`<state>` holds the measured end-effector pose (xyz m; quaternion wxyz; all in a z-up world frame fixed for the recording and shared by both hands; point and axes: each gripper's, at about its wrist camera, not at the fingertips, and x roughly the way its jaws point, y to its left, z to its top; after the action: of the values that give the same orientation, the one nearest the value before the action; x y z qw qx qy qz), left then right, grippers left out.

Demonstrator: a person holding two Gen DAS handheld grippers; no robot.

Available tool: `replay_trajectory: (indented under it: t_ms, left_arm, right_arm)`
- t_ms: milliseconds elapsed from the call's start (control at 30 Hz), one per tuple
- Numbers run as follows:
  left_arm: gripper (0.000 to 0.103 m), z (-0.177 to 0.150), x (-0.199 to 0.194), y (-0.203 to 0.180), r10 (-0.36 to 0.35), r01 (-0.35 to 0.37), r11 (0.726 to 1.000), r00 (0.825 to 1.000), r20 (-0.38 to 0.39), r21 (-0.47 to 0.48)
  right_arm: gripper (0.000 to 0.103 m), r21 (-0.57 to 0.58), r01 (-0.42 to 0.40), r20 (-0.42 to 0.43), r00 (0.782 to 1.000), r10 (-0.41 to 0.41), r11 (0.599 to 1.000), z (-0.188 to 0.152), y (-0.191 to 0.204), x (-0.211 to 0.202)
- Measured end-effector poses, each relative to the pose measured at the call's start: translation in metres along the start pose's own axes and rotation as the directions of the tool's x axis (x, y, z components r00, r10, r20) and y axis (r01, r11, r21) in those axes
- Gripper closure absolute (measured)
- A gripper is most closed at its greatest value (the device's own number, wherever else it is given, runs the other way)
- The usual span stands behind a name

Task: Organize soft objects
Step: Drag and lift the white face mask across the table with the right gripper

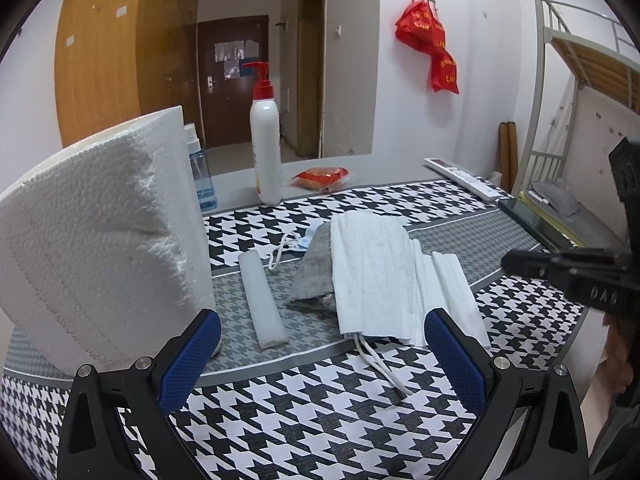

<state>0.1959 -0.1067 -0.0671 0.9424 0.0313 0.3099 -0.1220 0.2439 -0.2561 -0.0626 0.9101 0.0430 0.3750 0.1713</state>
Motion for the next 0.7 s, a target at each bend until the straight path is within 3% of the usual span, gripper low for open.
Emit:
replay_trajectory:
  t_ms: [67,100,133,567,700]
  left_arm:
    - [0.001,0.0,0.001,0.001,0.002,-0.002,1.0,1.0,-0.002,-0.002]
    - [0.001,0.0,0.001,0.001,0.003,-0.003,1.0,1.0,-0.004,-0.002]
    - [0.001,0.0,0.001,0.001,0.004,-0.005,1.0,1.0,-0.006,-0.002]
    - [0.001,-0.002,0.005,0.011,0.024,-0.025,0.999,1.0,-0.01,-0.022]
    - [0.001,-0.003,0.006,0.013,0.023,-0.023,0.999,1.0,-0.013,-0.023]
  right_arm:
    - [0.076,-0.009,-0.022,-0.015,1.0,0.021,1.0,-0.002,0.003,0.007]
    - [0.062,-0.01,-0.026,-0.018,1.0,0.026,1.0,-0.003,0.004,0.009]
    - [0.055,-0.011,-0.034,-0.023,0.999,0.034,0.999,-0.003,0.006,0.012]
    - [0.05,-0.03,-0.106,-0.088,0.991,0.103,0.994,0.007,0.028,0.051]
    - [0.041,-0.026,-0.103,-0.101,0.99,0.1,0.994,0.011,0.032,0.06]
